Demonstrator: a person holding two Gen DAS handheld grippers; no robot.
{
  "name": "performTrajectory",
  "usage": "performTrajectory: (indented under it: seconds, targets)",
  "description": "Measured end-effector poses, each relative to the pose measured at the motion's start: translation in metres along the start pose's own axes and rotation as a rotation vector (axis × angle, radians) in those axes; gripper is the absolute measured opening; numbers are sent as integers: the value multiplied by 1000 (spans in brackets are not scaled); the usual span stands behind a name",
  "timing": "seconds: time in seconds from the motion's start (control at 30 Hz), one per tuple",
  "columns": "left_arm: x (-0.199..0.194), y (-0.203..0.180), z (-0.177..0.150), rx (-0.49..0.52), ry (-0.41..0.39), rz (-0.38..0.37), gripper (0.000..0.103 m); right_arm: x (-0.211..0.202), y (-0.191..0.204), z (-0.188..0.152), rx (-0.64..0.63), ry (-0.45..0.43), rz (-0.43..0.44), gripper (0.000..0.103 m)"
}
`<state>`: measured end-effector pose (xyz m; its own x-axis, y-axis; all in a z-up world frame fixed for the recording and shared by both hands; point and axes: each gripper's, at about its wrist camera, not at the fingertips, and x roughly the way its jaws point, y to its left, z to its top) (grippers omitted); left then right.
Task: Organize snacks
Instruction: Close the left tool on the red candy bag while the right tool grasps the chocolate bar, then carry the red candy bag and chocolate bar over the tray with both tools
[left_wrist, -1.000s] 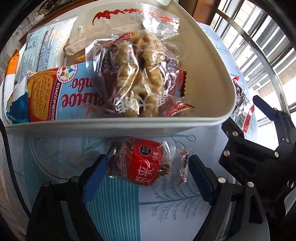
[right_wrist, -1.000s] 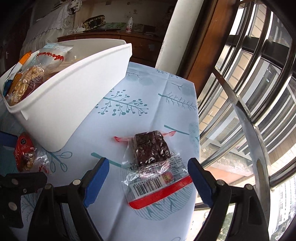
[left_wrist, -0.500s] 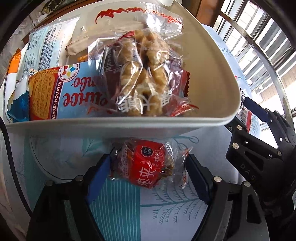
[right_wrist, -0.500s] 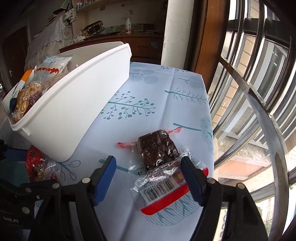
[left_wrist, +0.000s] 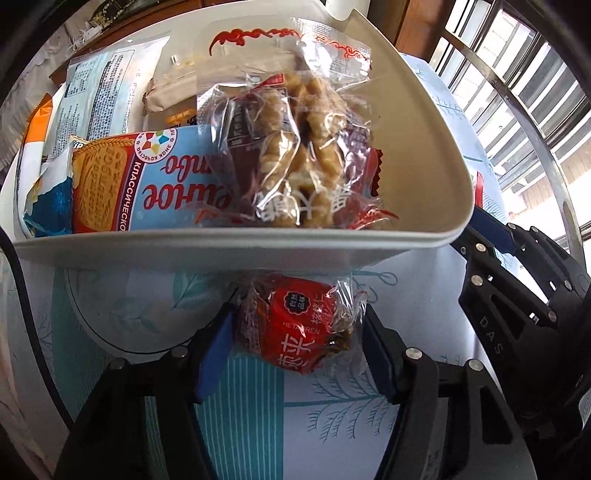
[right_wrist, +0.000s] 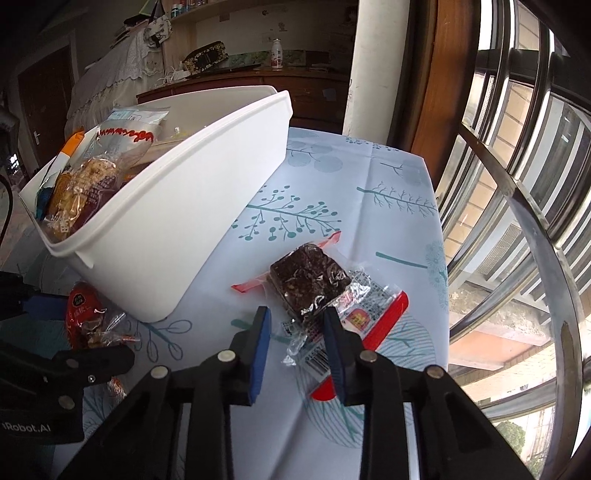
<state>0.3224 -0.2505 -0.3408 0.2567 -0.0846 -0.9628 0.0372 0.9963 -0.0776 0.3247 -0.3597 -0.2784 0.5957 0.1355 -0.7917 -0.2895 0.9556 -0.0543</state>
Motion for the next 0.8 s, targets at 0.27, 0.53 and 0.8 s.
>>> performTrajectory:
  seconds: [0.27, 0.53, 0.8]
  targets:
    - [-10, 15, 0, -26, -12, -16, 64, -2, -2, 0, 24, 8, 7, 19]
    - [-25, 26, -7, -28, -40, -55, 64, -5, -4, 1, 43, 17, 9, 17]
    - [-61, 42, -12, 0, -119, -136, 64, -21, -11, 7, 85, -10, -8, 17]
